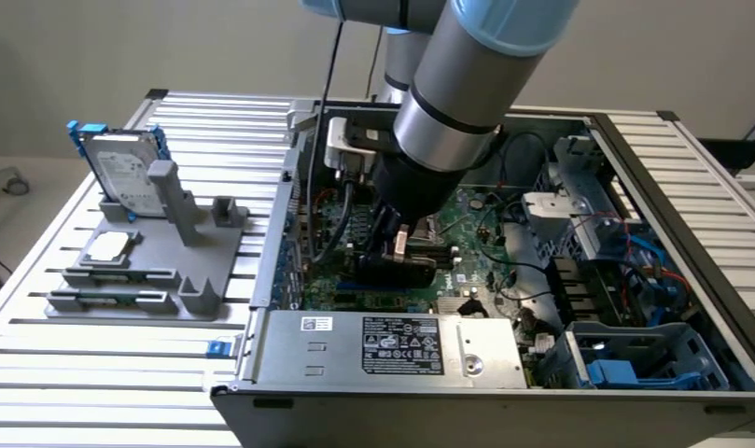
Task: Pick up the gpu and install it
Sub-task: 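Insert the gpu into the slot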
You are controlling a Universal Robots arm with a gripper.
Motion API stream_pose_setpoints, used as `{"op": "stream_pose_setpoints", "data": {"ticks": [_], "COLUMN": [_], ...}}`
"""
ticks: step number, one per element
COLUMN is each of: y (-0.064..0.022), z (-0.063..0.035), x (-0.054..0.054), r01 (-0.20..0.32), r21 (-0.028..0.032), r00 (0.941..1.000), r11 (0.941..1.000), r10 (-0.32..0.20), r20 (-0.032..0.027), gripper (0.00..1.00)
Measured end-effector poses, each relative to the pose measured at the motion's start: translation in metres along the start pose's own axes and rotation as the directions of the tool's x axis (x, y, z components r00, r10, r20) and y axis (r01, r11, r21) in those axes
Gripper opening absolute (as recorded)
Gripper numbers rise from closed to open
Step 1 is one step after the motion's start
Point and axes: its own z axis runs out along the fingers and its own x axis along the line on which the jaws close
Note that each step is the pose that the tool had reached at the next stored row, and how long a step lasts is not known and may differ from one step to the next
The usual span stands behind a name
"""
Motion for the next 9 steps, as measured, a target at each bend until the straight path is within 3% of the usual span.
{"op": "stream_pose_setpoints", "data": {"ticks": [6, 9], "y": [-0.0002, -0.0003], "z": [0.0008, 0.0011], "x": [0.0000, 0.0001], "r01": [-0.001, 0.000], "r21": [-0.0164, -0.0208], "r00": [1.0000, 1.0000], "r11": [0.9999, 0.9998], "r10": [0.001, 0.000], "r20": [0.0010, 0.0019], "gripper": [0.26, 0.26]}}
